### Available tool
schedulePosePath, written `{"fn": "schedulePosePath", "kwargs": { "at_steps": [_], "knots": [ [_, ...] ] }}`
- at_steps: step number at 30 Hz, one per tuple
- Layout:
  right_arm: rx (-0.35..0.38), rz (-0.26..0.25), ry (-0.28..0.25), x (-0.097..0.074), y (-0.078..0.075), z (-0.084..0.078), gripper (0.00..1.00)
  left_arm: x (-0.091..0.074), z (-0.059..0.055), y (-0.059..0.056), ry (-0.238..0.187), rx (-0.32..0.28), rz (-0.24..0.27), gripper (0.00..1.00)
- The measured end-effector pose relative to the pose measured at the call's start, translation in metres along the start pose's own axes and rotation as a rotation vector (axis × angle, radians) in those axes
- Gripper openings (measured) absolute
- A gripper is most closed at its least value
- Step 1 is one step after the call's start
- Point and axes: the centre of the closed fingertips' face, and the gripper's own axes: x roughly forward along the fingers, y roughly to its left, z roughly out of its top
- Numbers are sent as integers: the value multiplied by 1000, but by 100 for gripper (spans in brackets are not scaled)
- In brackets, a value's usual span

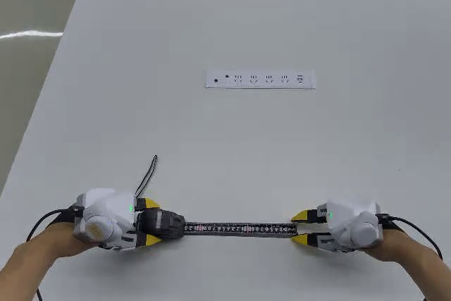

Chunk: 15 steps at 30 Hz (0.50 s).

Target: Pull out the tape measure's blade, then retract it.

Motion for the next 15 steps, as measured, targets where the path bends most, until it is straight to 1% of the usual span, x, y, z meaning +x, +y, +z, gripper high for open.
{"fn": "schedulePosePath", "kwargs": {
  "at_steps": [7, 12, 15],
  "knots": [
    [4, -9, 18, -1, 0, -2, 21, 0, 0, 1, 8, 8, 3, 34],
    [15, -24, 22, -6, 1, -4, 23, -1, 0, 1, 8, 1, 10, 35],
    [26, -34, 20, -9, 1, -2, 24, -3, 1, 2, 4, -14, 19, 37]
  ]
}}
